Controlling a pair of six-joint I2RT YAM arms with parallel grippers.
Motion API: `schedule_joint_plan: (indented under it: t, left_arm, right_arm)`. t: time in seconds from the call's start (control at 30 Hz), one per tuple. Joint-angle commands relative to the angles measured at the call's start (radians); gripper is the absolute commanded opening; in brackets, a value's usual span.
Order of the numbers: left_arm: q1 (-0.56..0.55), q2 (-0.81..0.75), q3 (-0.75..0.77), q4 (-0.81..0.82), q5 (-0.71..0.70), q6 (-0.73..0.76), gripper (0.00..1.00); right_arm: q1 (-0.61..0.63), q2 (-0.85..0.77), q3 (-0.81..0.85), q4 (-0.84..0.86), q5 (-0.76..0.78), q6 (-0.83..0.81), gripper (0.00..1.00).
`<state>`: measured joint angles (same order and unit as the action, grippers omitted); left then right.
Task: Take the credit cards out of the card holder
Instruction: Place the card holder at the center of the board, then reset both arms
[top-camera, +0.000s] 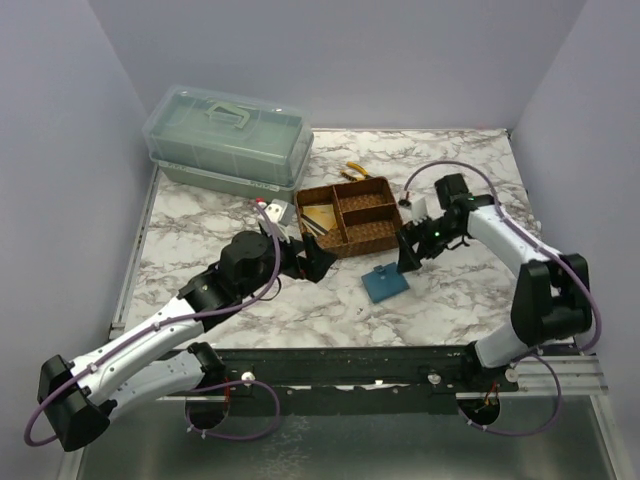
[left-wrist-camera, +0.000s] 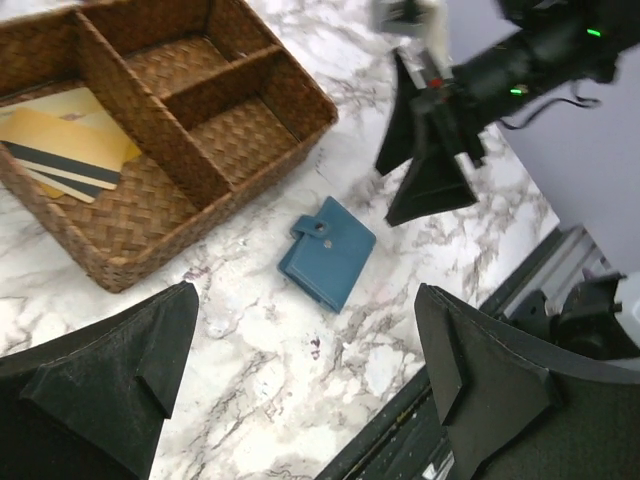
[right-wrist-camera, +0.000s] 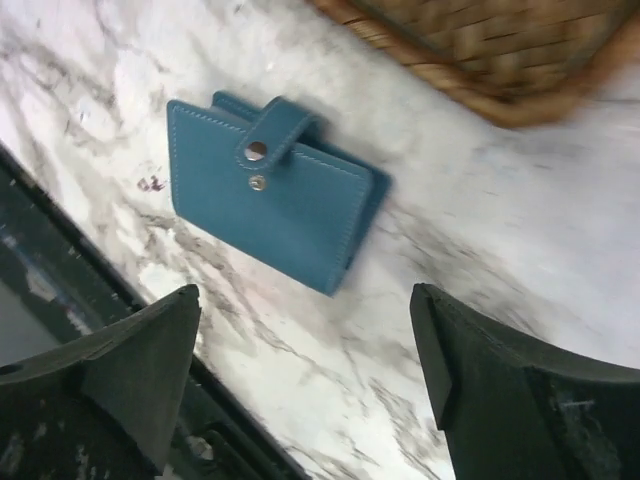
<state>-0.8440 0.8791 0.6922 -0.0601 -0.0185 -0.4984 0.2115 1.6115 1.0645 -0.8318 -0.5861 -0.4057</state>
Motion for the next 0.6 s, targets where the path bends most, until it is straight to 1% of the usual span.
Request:
schedule_joint_plan:
  t: [0.0,0.03,0.1,0.13,0.2,0.23,0.27,0.33,0.4,0.47,0.57]
  left_arm:
    - [0.040,-0.053,0.044,-0.072,-0.115,-0.065,0.99]
    - [0.049,-0.059,0.051,-0.076,-0.121,-0.072,0.99]
    - [0.077,-0.057,0.075,-0.099,-0.131,-0.083,0.99]
    - [0.088,-0.053,0.092,-0.115,-0.131,-0.080,0.99]
    - [0.114,-0.045,0.126,-0.146,-0.137,-0.071,0.99]
    - [0.127,-0.043,0.142,-0.164,-0.143,-0.066,0.99]
    - [0.139,-0.041,0.160,-0.176,-0.147,-0.057,0.99]
    - [0.166,-0.040,0.194,-0.204,-0.152,-0.039,0.99]
    - [0.178,-0.039,0.227,-0.230,-0.153,-0.021,0.99]
    - [0.185,-0.033,0.259,-0.258,-0.154,-0.009,0.99]
    - [0.189,-0.034,0.286,-0.289,-0.155,-0.002,0.99]
  right_arm:
    - [-0.108,-0.201,0.026,0.087,0.118,0.030,0.95]
    - [-0.141,-0.249,0.035,0.106,0.100,0.036,0.98]
    - [-0.193,-0.348,0.043,0.173,0.080,0.067,1.00]
    - [-0.204,-0.399,0.039,0.218,0.099,0.116,1.00]
    - [-0.205,-0.480,0.030,0.331,0.241,0.259,1.00]
    - [-0.205,-0.504,0.036,0.342,0.257,0.299,1.00]
    - [-0.229,-0.514,0.054,0.336,0.272,0.341,1.00]
    - [-0.236,-0.507,0.112,0.284,0.276,0.387,1.00]
    - [-0.236,-0.504,0.165,0.225,0.239,0.358,1.00]
    - [-0.236,-0.535,0.160,0.248,0.229,0.334,0.99]
    - [-0.236,-0.564,0.158,0.255,0.231,0.369,1.00]
